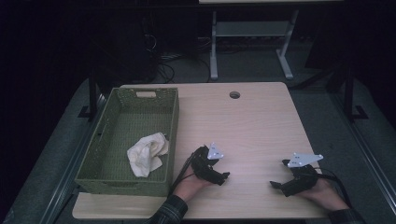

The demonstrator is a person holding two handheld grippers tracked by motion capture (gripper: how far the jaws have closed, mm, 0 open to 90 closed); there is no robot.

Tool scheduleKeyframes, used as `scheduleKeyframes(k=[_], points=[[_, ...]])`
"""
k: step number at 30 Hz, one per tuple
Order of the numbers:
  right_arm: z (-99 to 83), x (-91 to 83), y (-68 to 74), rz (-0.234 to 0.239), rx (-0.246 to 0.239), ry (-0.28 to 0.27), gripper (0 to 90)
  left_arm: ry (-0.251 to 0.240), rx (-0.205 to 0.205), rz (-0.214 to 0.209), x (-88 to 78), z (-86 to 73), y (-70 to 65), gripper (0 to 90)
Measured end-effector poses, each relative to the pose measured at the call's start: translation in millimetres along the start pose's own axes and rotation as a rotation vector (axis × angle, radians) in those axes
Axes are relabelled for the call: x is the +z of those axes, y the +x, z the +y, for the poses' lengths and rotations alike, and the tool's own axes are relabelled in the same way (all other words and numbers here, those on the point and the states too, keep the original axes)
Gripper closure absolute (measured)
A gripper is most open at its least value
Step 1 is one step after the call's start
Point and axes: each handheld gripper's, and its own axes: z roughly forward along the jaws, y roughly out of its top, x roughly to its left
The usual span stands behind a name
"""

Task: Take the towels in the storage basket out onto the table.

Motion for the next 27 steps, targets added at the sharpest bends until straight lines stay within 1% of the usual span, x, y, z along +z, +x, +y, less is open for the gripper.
scheduleKeyframes(k=[1, 3, 6, 8, 12, 13, 17, 19, 22, 23, 25, 27], points=[[0.0, 0.0, 0.0, 0.0, 0.0, 0.0, 0.4, 0.002, 0.001, 0.003, -1.3, 0.0, 0.6, 12.1], [0.1, 0.1, -0.2, 0.002, -0.002, 0.0, 0.4, 0.018, -0.016, 0.013, -3.5, -0.8, 1.6, 12.1], [0.1, 0.1, -0.2, 0.003, -0.002, 0.0, 0.4, 0.02, -0.028, 0.033, -6.7, -2.9, 3.4, 12.3], [0.2, 0.1, -0.1, 0.003, -0.001, 0.001, 0.4, 0.004, -0.035, 0.042, -9.8, -2.7, 4.5, 12.3], [0.3, 0.0, 0.2, 0.003, 0.002, 0.002, 0.4, -0.007, -0.034, 0.048, -13.0, -1.9, 5.9, 12.5], [0.3, 0.1, 0.2, 0.003, 0.003, 0.002, 0.4, -0.01, -0.042, 0.052, -13.6, -1.9, 5.4, 12.5], [0.6, 0.2, 0.4, 0.004, 0.003, 0.004, 0.4, -0.009, -0.043, 0.054, -16.0, -1.5, 5.4, 12.5], [0.8, 0.3, 0.5, 0.006, 0.005, 0.005, 0.4, -0.018, -0.048, 0.058, -17.9, -1.2, 4.9, 12.5], [0.8, 0.5, 0.2, 0.006, -0.001, 0.003, 0.4, -0.008, -0.046, 0.069, -21.4, -0.4, 4.7, 12.5], [0.9, 0.4, 0.5, 0.006, 0.004, 0.004, 0.4, -0.008, -0.046, 0.071, -22.6, -0.4, 4.9, 12.5], [0.9, 0.4, 0.5, 0.006, 0.004, 0.004, 0.4, -0.01, -0.056, 0.079, -23.6, -0.8, 5.4, 12.5], [0.8, 0.6, 0.2, 0.006, 0.0, 0.003, 0.4, -0.001, -0.055, 0.077, -23.7, -0.7, 4.8, 12.5]])
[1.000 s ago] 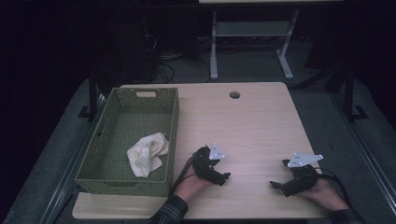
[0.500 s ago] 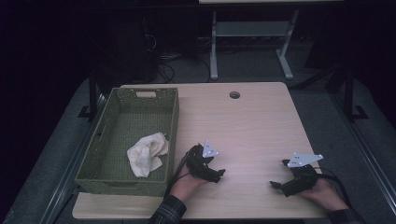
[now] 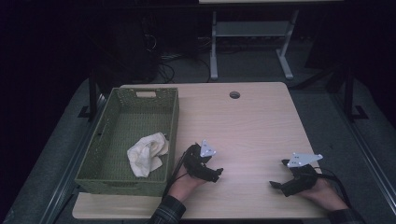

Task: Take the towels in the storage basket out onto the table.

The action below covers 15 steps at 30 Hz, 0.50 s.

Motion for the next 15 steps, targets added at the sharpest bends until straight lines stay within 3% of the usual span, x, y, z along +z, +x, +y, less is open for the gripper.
scheduleKeyframes(k=[15], points=[[0.0, 0.0, 0.0, 0.0, 0.0, 0.0, 0.4, -0.009, 0.003, 0.016, -10.3, 5.7, -1.5, 12.5]])
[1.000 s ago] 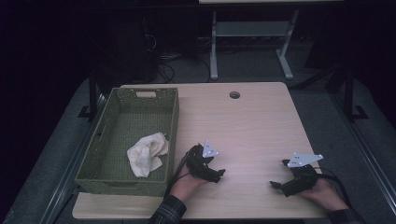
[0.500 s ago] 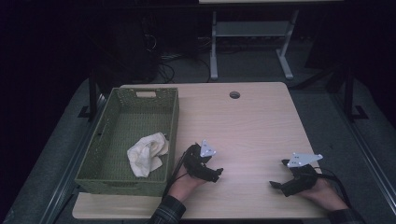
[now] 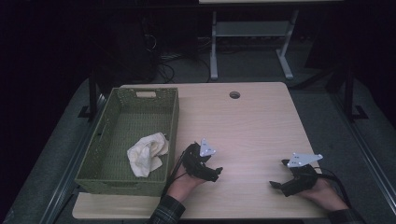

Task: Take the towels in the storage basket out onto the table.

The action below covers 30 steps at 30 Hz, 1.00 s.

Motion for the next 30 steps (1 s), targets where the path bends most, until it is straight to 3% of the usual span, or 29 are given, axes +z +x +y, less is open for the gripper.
scheduleKeyframes(k=[20, 30], points=[[0.0, 0.0, 0.0, 0.0, 0.0, 0.0, 0.4, -0.031, -0.023, -0.02, -13.9, 13.9, 4.6, 12.6], [0.0, 0.0, 0.0, 0.0, 0.0, 0.0, 0.4, -0.043, -0.043, -0.056, -22.1, 24.9, 7.8, 12.6]])
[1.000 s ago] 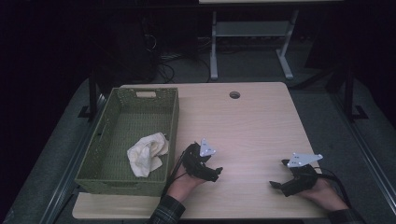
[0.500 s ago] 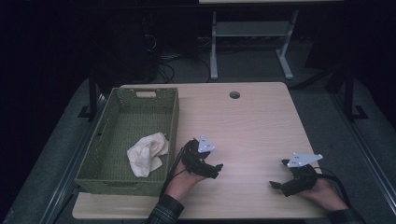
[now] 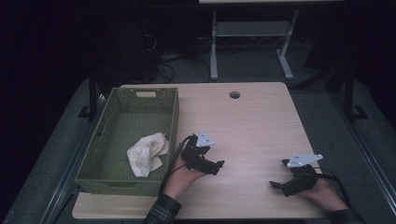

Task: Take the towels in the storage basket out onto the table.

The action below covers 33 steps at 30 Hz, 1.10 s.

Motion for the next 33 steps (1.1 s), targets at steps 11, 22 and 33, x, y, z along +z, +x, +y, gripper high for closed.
scheduleKeyframes(k=[11, 22, 33], points=[[0.0, 0.1, -0.1, -0.001, -0.001, 0.0, 0.4, -0.012, 0.0, -0.043, -9.7, 14.6, 2.5, 13.1], [0.0, 0.0, -0.1, -0.001, -0.001, -0.001, 0.4, -0.014, 0.027, -0.083, -22.6, 30.5, 9.3, 13.0], [0.0, 0.0, 0.0, 0.001, -0.002, -0.001, 0.4, -0.004, 0.061, -0.099, -34.6, 39.0, 18.3, 12.4]])
